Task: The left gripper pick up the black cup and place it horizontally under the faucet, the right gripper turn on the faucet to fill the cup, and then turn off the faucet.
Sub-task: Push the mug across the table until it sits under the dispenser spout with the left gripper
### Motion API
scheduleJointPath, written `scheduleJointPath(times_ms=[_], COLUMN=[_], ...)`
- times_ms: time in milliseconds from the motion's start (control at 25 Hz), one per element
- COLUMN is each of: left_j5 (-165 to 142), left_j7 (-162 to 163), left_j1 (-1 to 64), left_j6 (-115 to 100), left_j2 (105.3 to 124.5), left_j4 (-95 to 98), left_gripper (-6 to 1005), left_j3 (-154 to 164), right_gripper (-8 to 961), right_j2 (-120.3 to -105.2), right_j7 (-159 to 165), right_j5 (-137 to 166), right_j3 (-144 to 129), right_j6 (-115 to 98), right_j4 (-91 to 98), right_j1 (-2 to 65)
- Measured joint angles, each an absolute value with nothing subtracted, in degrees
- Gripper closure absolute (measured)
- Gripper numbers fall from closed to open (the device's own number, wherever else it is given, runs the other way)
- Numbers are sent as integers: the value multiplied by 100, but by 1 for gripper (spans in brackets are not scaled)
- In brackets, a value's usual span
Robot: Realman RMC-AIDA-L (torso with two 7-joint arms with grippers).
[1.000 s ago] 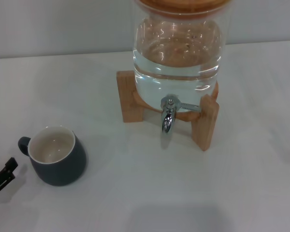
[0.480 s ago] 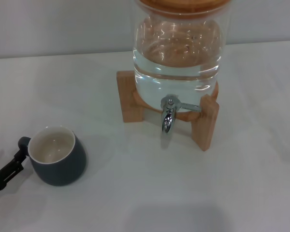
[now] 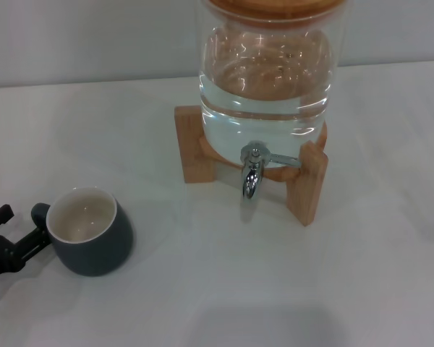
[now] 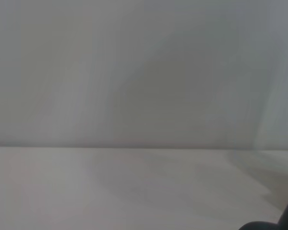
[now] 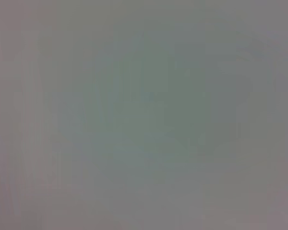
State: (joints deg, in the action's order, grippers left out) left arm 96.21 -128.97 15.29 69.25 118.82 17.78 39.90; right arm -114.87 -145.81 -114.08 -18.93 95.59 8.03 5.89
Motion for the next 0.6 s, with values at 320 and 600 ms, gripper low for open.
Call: scheduleJointPath(times_ms=[320, 600], left_j5=[9596, 9574], left_j7=[-12894, -12894], left_j1=[1585, 1602], left_j6=[6927, 6935], left_j2=[11882, 11869], left_j4=[1815, 1833], left_gripper=[165, 211], left_j3=[3990, 3991], right_gripper=[125, 125], right_j2=[-11487, -11488], right_j7=[-14581, -14580], right_j5=[-11408, -11409], right_j3=[-1873, -1877], right_j6=[9559, 9561], right_j4=[775, 766], right_j1=[589, 604])
